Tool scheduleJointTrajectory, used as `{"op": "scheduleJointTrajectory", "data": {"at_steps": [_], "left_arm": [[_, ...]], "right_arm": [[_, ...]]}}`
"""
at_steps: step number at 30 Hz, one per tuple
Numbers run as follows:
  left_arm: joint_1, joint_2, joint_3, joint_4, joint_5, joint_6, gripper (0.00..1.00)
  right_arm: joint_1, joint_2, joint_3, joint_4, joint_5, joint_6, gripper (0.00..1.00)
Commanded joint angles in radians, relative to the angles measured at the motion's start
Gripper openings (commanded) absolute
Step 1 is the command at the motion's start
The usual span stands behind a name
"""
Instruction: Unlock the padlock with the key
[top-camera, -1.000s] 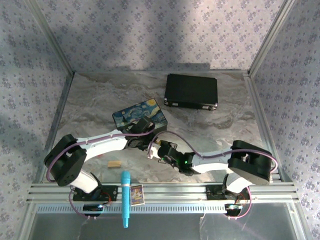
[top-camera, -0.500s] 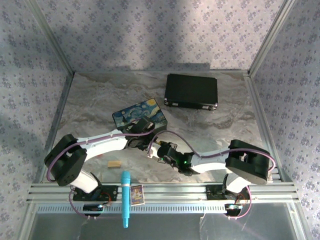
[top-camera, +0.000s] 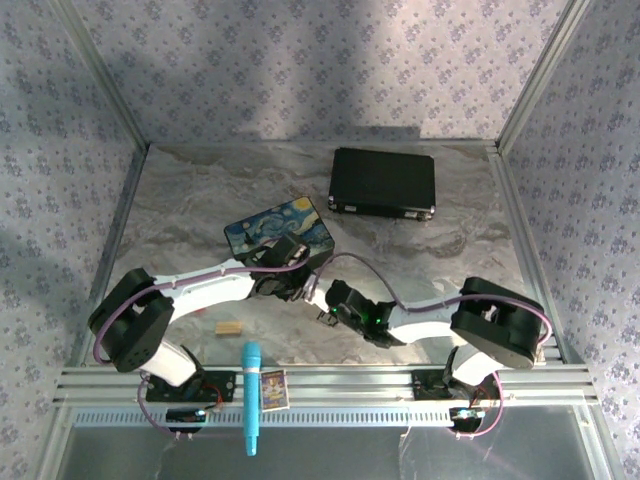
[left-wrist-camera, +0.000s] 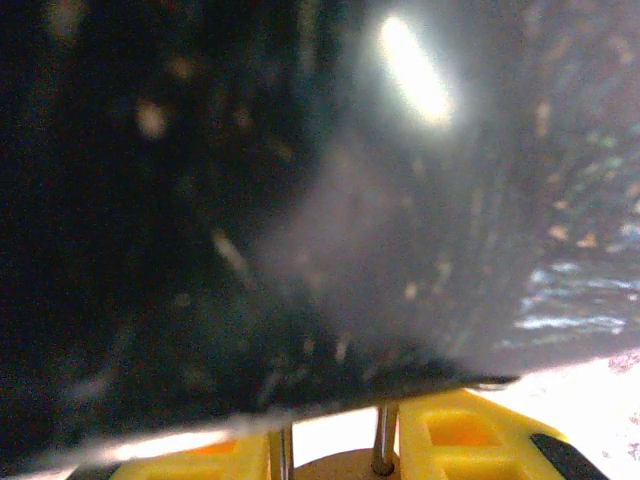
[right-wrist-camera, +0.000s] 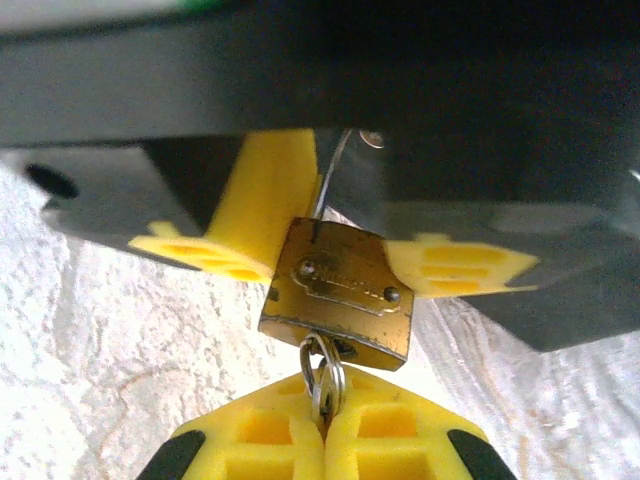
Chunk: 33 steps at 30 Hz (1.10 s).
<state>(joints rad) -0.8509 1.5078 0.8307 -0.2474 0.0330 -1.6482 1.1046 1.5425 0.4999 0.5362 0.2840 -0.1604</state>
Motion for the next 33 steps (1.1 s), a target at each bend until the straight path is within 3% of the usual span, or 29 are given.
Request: {"op": "scheduleJointTrajectory", "data": {"at_steps": [1, 5, 13, 16, 20, 22, 25, 29, 33], "left_arm": [[-0.016, 0.026, -0.031, 0.003, 0.127, -0.058, 0.03], [-0.021, 0.024, -0.032, 0.012, 0.126, -0.058, 0.03], [-0.029, 0.021, -0.046, 0.027, 0.130, -0.065, 0.03], [-0.029, 0.019, -0.051, 0.028, 0.127, -0.064, 0.03], [-0.036, 0.025, -0.049, 0.022, 0.125, -0.068, 0.03], [-0.039, 0.030, -0.049, 0.022, 0.123, -0.068, 0.03], [-0.039, 0.037, -0.048, 0.023, 0.127, -0.074, 0.03], [-0.039, 0.038, -0.047, -0.001, 0.094, -0.073, 0.04], [-0.041, 0.050, -0.046, -0.025, 0.054, -0.045, 0.07]], "right_arm": [[-0.063, -0.024, -0.039, 0.129, -0.177, 0.214, 0.03], [-0.137, -0.028, -0.055, 0.114, -0.304, 0.394, 0.03], [-0.284, 0.024, -0.142, 0.305, -0.523, 0.672, 0.02], [-0.297, 0.049, -0.139, 0.330, -0.565, 0.727, 0.02], [-0.283, 0.044, -0.151, 0.331, -0.513, 0.716, 0.02], [-0.303, 0.066, -0.165, 0.390, -0.548, 0.748, 0.02], [-0.293, 0.064, -0.152, 0.335, -0.552, 0.731, 0.03], [-0.269, -0.005, -0.146, 0.170, -0.468, 0.655, 0.13], [-0.330, -0.094, -0.182, 0.120, -0.480, 0.729, 0.24]]}}
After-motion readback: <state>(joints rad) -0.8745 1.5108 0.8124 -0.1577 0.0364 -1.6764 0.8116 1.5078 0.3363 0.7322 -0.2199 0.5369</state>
